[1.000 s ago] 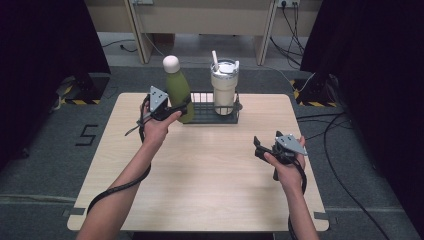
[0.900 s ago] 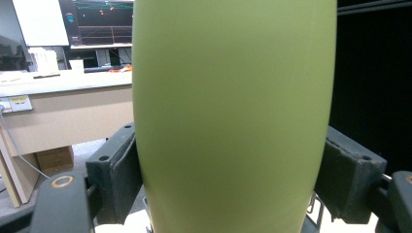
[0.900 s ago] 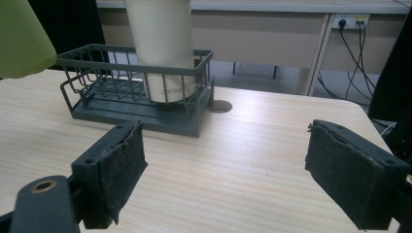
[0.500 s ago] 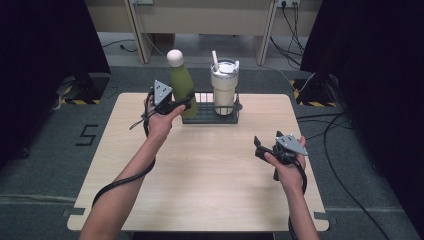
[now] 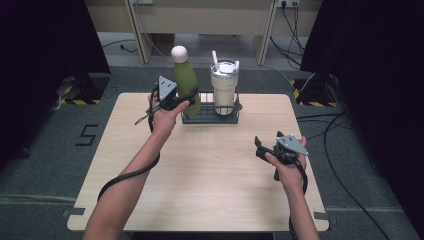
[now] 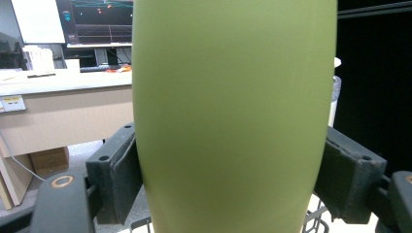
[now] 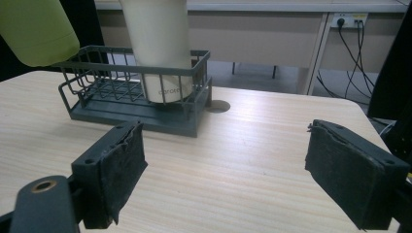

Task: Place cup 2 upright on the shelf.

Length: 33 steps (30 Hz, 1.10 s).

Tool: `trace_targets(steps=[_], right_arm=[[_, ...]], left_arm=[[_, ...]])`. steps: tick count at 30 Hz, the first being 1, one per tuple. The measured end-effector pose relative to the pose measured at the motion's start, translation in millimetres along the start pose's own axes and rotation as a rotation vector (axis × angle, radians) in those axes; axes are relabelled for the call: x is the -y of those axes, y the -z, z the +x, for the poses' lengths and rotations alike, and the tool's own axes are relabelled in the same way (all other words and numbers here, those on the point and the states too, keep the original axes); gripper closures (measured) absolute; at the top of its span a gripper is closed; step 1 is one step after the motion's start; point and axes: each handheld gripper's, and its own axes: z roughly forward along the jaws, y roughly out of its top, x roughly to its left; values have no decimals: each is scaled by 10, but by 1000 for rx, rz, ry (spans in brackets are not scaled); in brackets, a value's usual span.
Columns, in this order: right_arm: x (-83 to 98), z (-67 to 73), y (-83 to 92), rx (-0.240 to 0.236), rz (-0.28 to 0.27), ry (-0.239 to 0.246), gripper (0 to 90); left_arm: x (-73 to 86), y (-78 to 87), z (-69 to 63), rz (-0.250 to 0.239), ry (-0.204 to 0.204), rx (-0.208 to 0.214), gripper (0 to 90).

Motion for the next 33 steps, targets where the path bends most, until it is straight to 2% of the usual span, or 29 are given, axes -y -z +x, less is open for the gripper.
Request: trace_targets(steps=[17, 33], right_arm=[[18, -27, -3, -3, 4, -9, 144], [43, -47, -10, -4, 12, -15, 145]], left_arm=[[-88, -219, -1, -2, -1, -9, 205], [-40, -416, 86, 21, 6, -40, 205]])
